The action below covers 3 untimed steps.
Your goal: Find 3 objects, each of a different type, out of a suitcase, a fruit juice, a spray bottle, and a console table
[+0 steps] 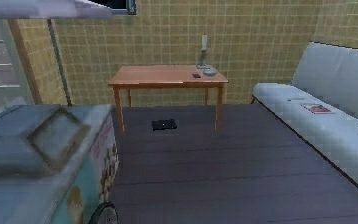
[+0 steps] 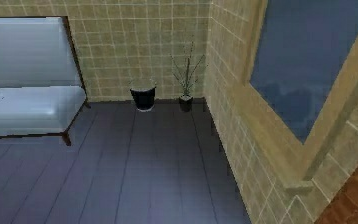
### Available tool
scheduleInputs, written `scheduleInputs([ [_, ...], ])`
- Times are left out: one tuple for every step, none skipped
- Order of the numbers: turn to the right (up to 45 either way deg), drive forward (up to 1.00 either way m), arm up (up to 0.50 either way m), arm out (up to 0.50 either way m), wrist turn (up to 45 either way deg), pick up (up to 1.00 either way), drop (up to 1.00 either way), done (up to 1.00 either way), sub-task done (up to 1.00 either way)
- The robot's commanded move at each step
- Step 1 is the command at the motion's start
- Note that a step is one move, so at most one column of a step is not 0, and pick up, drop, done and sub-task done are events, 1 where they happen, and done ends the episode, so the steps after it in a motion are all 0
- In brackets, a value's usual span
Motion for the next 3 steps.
scheduleInputs([
  [0.0,0.05,0.0,0.0,0.0,0.0,0.0,0.0,0.0],
  [45.0,0.0,0.0,0.0,0.0,0.0,0.0,0.0,0.0],
  [33.0,0.0,0.0,0.0,0.0,0.0,0.0,0.0,0.0],
])
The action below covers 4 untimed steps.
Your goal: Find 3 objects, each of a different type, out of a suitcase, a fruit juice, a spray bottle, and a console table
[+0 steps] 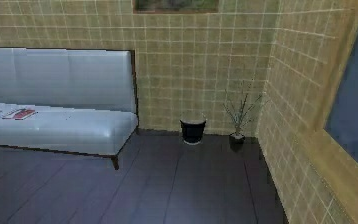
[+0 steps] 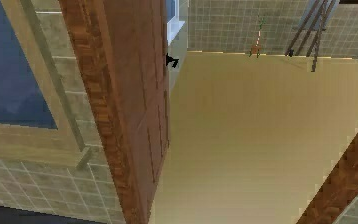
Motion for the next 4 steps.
scheduleInputs([
  [0.0,0.3,0.0,0.0,0.0,0.0,0.0,0.0,0.0],
  [-45.0,0.0,0.0,0.0,0.0,0.0,0.0,0.0,0.0],
  [-30.0,0.0,0.0,0.0,0.0,0.0,0.0,0.0,0.0],
  [0.0,1.0,0.0,0.0,0.0,0.0,0.0,0.0,0.0],
])
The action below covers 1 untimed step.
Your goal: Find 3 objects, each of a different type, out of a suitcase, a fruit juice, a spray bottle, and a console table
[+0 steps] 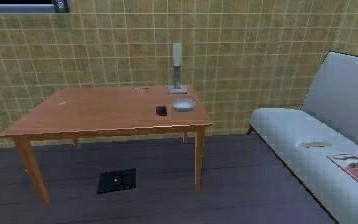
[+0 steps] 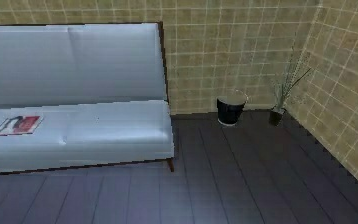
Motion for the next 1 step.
scheduleInputs([
  [0.0,0.5,0.0,0.0,0.0,0.0,0.0,0.0,0.0],
])
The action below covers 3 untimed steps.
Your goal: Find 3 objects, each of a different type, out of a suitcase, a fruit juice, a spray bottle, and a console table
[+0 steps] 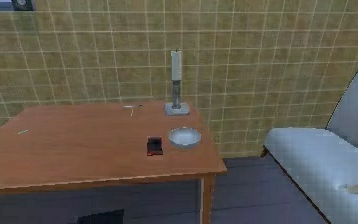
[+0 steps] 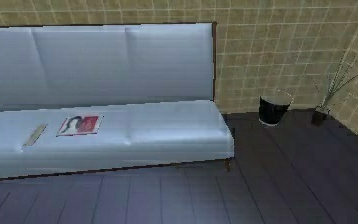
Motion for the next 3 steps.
scheduleInputs([
  [-45.0,0.0,0.0,0.0,0.0,0.0,0.0,0.0,0.0],
  [-18.0,0.0,0.0,0.0,0.0,0.0,0.0,0.0,0.0],
  [0.0,0.85,0.0,0.0,0.0,0.0,0.0,0.0,0.0],
])
